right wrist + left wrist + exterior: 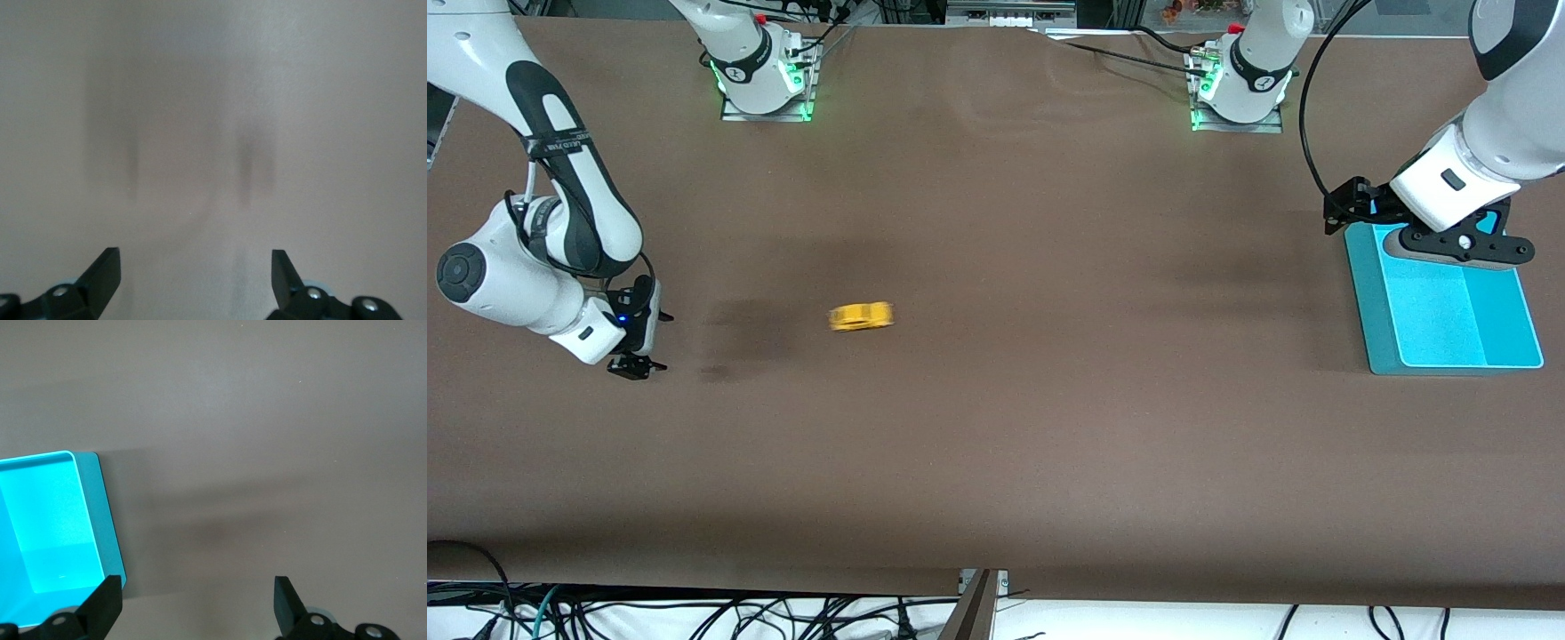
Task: Wind and store yellow beetle car
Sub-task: 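Release the car so it drives toward the tray, withdraw the right gripper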
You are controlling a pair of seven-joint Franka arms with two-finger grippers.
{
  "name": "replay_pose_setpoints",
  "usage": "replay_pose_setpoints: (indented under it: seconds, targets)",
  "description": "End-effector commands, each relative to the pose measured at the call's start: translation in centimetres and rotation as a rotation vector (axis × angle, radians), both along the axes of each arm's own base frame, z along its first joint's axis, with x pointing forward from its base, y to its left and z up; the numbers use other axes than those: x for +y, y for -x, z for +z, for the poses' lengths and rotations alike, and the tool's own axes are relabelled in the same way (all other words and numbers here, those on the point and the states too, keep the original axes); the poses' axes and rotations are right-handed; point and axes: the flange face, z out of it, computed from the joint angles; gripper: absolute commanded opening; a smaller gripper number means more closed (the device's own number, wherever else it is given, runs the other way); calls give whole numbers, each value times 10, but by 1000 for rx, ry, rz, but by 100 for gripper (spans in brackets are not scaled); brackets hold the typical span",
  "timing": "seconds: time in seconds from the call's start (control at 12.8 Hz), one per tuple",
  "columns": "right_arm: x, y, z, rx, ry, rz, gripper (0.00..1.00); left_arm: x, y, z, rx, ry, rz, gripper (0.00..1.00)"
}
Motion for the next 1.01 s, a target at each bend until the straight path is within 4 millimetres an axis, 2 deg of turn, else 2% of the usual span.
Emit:
replay_pose_setpoints:
  seconds: [0.0,0.16,0.23,0.54,0.7,0.93]
  targets:
    - [22,-5,57,22,16,-26,100,-1,-2,6,7,25,0,100]
    - [37,-8,100,31,32,-44,100,-1,-2,6,7,25,0,100]
    - [39,-8,115,41,44,-61,100,0,-2,6,7,25,1,100]
    - [43,-4,151,22,51,-76,100,-1,-2,6,7,25,0,100]
    - [58,4,181,16,68,-117,100,-1,-2,6,7,25,0,100]
    - [62,16,217,9,84,-209,100,0,-2,6,8,25,1,100]
